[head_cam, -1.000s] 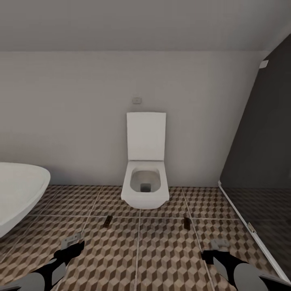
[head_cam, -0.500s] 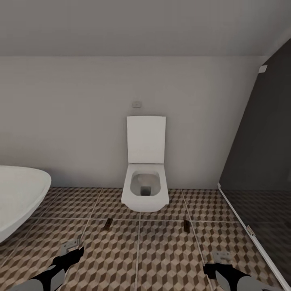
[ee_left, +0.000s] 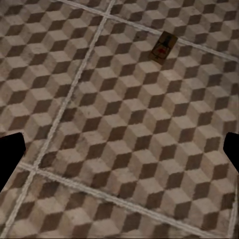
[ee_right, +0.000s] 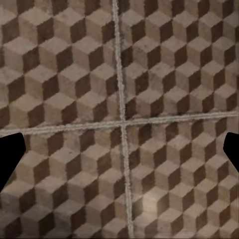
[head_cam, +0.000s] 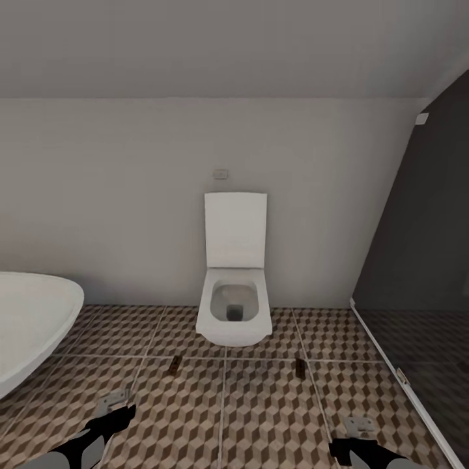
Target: Take the four mousetraps from the cabinet in the bathroom and place them on the bathroom floor. Make sure all four end up on the same floor surface, and ensure that at least two of them are either under or directly next to the same bathroom sink.
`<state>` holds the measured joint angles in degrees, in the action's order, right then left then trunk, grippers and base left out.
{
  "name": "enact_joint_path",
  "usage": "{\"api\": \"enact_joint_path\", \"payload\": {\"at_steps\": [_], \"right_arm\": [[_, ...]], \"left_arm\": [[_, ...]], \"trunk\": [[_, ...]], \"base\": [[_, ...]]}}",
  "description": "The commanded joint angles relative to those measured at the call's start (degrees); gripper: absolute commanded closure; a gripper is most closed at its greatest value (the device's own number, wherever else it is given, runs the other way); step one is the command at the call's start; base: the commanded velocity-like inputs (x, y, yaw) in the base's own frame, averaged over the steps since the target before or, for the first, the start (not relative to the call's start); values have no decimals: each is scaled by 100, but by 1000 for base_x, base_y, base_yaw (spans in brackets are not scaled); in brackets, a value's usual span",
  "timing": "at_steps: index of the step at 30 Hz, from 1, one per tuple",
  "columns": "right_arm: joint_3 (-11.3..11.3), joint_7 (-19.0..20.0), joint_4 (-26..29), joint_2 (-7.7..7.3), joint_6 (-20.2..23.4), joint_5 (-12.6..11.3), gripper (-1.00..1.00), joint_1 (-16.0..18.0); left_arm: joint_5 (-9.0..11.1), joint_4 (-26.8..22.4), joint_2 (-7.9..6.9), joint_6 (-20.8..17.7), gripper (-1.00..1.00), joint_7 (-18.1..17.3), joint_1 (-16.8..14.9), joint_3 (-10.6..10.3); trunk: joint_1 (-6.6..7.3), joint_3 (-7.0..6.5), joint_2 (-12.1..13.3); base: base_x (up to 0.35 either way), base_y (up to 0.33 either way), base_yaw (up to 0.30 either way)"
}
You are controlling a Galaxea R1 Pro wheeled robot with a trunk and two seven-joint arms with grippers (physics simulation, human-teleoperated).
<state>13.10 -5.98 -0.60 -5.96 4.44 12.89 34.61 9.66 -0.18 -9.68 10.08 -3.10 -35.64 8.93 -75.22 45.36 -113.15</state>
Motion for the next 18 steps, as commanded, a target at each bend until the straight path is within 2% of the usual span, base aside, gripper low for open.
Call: {"api": "enact_joint_path", "payload": {"at_steps": [1, 7, 9, 18], "right_arm": [[43, -17, -29, -2, 13, 60, -100, 5], [43, -17, -93, -8, 7, 57, -100, -60], [43, -17, -97, -7, 4, 56, -100, -103], [38, -17, -113, 18, -5, 75, -100, -712]], "left_arm": [[54, 9, -2, -74, -100, -32, -2, 16], [49, 4, 0, -526, -100, -28, 136, 14], [49, 3, 2, -566, -100, -27, 175, 13], [45, 5, 61, -727, -100, -58, 521, 12]], "trunk": [[23, -13, 39], [155, -121, 280], [199, -157, 360], [397, -319, 721]], "base": [[0, 0, 0], [0, 0, 0], [0, 0, 0], [0, 0, 0]]}}
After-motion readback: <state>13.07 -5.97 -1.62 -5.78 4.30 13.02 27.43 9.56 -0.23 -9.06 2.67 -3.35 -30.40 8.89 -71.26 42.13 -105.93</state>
